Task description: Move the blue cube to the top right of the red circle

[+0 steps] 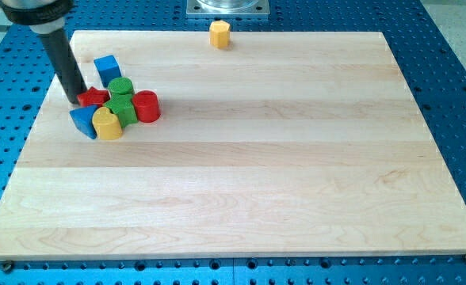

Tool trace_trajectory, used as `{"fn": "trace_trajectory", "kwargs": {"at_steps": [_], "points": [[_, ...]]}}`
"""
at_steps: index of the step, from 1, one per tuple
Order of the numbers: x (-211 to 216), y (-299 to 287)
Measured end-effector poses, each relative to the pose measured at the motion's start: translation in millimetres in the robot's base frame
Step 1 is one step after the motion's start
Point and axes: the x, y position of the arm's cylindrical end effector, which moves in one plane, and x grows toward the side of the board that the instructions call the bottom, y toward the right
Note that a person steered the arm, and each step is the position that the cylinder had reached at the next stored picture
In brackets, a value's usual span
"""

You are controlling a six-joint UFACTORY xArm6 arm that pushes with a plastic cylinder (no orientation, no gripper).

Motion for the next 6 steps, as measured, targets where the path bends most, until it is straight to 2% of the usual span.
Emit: {"fn": "trace_trajectory", "kwargs": {"at_steps": [1, 2, 4, 5, 6], "points": [[-31, -22], [-52, 11], [-52, 176], [-29, 194], [-52, 187]]}}
